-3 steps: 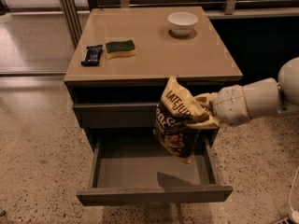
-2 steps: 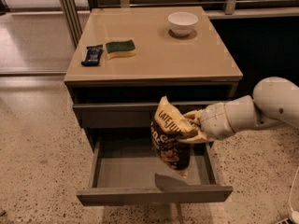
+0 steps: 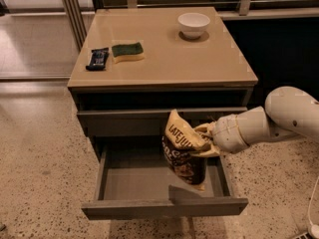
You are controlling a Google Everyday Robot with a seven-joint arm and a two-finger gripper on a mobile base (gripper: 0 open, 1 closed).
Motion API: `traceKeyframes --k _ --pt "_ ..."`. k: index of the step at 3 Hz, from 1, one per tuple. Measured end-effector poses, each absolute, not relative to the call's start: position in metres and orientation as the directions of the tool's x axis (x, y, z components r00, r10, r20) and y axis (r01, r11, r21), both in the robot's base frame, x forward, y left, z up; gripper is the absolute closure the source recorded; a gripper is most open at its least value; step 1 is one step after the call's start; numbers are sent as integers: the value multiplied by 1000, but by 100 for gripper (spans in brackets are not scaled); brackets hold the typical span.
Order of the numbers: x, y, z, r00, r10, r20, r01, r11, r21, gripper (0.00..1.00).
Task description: Place brown chip bag into middle drawer
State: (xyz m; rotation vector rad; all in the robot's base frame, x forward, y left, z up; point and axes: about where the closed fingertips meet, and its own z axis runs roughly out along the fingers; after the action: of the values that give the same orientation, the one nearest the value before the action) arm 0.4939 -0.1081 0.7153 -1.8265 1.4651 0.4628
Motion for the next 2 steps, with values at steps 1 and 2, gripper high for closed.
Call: traceKeyframes --k 1,2 --pt "487 -120 677 287 -708 -645 -941 -82 -329 100" --pt "482 -129 639 276 -720 -637 -942 -71 -327 100"
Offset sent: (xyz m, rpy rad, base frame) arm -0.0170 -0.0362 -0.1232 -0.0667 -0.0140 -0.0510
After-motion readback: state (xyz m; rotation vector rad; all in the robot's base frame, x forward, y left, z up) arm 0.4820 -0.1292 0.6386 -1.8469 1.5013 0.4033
